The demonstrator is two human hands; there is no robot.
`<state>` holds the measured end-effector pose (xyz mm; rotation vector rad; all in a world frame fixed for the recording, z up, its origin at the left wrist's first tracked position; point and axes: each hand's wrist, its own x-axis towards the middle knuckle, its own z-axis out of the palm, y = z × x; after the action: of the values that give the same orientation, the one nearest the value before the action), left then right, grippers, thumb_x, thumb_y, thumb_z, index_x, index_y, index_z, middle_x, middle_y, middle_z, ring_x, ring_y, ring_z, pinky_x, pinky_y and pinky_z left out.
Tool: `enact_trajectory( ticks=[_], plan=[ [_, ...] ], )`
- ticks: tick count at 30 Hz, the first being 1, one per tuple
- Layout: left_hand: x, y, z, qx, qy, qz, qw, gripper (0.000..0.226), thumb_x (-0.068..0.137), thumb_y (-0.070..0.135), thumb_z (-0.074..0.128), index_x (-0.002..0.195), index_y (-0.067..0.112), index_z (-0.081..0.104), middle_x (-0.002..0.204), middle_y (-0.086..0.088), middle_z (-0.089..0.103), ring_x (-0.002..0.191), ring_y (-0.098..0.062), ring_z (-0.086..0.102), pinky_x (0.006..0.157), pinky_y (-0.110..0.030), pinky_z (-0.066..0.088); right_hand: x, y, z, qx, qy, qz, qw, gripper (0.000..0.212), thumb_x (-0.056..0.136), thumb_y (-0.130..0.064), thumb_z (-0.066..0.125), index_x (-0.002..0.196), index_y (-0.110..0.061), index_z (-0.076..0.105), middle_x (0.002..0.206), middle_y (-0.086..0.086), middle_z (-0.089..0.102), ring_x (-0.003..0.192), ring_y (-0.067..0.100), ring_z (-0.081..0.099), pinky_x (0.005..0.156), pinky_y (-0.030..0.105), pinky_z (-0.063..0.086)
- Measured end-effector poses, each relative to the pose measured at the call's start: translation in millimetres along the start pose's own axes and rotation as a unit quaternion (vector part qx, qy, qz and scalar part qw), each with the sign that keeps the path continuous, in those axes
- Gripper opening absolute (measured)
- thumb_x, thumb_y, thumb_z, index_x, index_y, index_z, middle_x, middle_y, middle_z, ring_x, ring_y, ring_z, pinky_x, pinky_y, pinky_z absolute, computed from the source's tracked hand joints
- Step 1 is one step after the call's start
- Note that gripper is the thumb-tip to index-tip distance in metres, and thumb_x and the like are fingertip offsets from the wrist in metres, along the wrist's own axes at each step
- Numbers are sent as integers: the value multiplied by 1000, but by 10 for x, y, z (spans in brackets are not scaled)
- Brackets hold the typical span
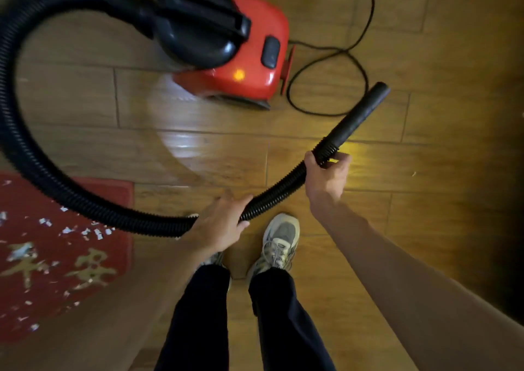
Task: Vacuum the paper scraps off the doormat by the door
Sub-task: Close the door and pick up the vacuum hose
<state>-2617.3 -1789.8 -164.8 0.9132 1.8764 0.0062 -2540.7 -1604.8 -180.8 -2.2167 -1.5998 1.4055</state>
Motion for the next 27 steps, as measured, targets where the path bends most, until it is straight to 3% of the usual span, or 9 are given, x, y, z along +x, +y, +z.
enact_trajectory(
  ticks=[2, 4, 8, 14, 17, 21, 25, 27],
  plan=[
    [-186, 64, -195, 31, 60, -23, 997, 59, 97, 32, 59, 149, 25, 32, 121, -10, 58, 102, -27, 61, 84, -37, 53, -232, -383, -49, -27, -41, -87, 995, 39, 87, -27, 70, 114, -17, 43, 84, -9, 56, 78, 16, 60, 68, 29, 45],
    [-322, 100, -342, 49, 107, -43, 992, 63, 96, 30, 59, 150, 27, 26, 116, -9, 63, 98, -27, 64, 83, -39, 53, -448, -702, -51, -51, -80, -176, 980, 42, 85, -30, 71, 113, -25, 40, 90, -7, 59, 81, 17, 64, 70, 38, 52],
    [-525, 87, -580, -19, 153, -55, 986, 80, 98, 26, 57, 157, 34, 2, 113, -8, 65, 94, -25, 64, 74, -35, 54, -805, -1238, 38, -79, -142, -310, 937, 51, 84, -28, 71, 124, -28, 40, 94, -11, 58, 88, 15, 63, 76, 49, 54],
    [-875, -90, -827, -220, 204, -34, 953, 97, 95, 26, 64, 154, 39, -12, 138, -5, 59, 108, -23, 67, 84, -32, 54, -1199, -1743, 327, -142, -276, -435, 845, 59, 88, -19, 68, 143, -24, 46, 107, -8, 64, 91, 7, 62, 78, 32, 57],
    [-1058, -190, -875, -325, 247, -22, 913, 105, 91, 24, 70, 147, 48, -15, 138, -3, 59, 115, -25, 64, 93, -33, 51, -1432, -1923, 580, -169, -359, -453, 798, 62, 91, -15, 65, 148, -22, 42, 124, -8, 63, 101, -1, 60, 87, 23, 55],
    [-1277, -398, -857, -457, 301, -8, 837, 103, 90, 25, 72, 148, 51, -9, 110, -5, 70, 92, -12, 67, 88, -27, 52, -1814, -2142, 1010, -214, -475, -445, 728, 62, 94, -12, 61, 151, -20, 37, 148, -6, 48, 126, 6, 54, 104, 23, 45],
    [-1481, -646, -767, -554, 364, 17, 749, 102, 88, 24, 73, 157, 37, -1, 89, 7, 72, 72, 6, 64, 77, -26, 53, -2271, -2322, 1439, -298, -555, -424, 651, 59, 97, -11, 58, 150, -23, 36, 148, -4, 48, 111, 14, 62, 96, 24, 50],
    [-1600, -762, -717, -602, 378, 25, 703, 105, 88, 19, 73, 155, 44, -3, 74, 3, 68, 68, -3, 65, 78, -39, 58, -2513, -2356, 1651, -316, -597, -385, 629, 59, 97, -10, 58, 151, -23, 35, 140, 8, 54, 103, 22, 65, 88, 28, 55]
  ],
)
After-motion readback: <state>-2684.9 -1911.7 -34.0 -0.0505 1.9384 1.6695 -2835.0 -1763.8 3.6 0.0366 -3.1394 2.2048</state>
